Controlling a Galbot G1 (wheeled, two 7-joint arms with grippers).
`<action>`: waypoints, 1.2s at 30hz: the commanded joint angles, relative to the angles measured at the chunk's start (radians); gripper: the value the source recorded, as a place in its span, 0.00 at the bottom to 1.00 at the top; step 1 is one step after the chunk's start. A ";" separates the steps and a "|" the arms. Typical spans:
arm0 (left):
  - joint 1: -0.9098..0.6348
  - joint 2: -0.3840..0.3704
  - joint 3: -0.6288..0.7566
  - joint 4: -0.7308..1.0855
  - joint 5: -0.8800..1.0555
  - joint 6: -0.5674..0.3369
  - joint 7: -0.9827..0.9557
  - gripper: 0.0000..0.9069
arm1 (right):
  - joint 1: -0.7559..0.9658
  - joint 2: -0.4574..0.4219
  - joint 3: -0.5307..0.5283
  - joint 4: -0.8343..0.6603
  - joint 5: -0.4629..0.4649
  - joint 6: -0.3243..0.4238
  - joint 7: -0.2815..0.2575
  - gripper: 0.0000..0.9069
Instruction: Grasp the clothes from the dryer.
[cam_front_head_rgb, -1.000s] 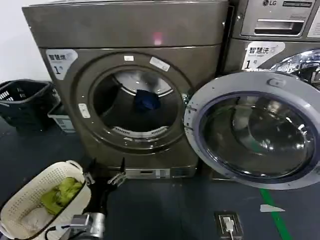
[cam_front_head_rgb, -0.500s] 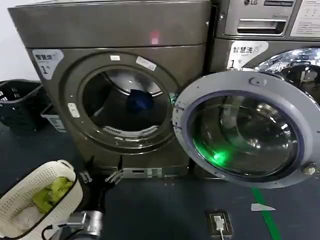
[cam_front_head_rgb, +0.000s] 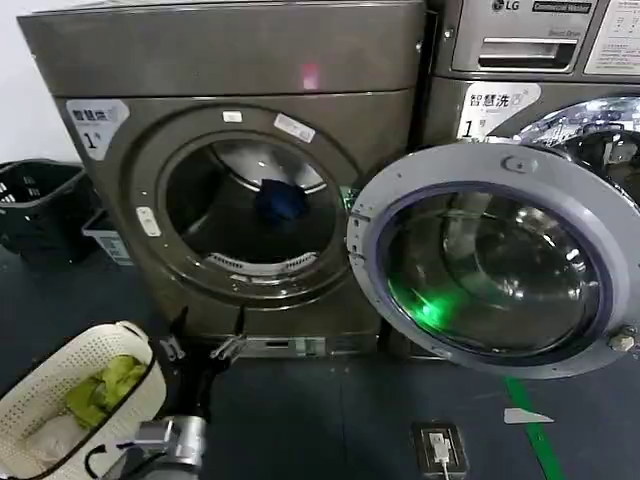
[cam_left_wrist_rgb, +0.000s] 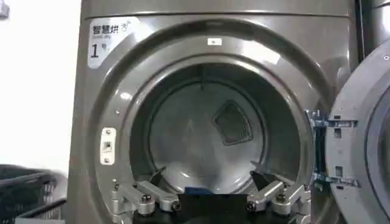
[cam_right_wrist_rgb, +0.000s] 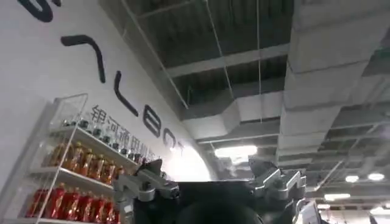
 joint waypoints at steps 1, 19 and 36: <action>-0.001 0.000 0.002 0.002 -0.001 0.000 0.000 1.00 | -0.001 -0.001 -0.001 0.000 -0.001 0.014 0.000 1.00; -0.016 0.005 0.005 0.014 -0.003 0.002 0.003 1.00 | -0.002 -0.001 0.012 -0.022 -0.004 0.014 0.001 1.00; -0.023 -0.001 0.018 0.026 0.002 0.003 0.005 1.00 | 0.006 -0.003 0.008 -0.028 -0.006 0.013 0.003 1.00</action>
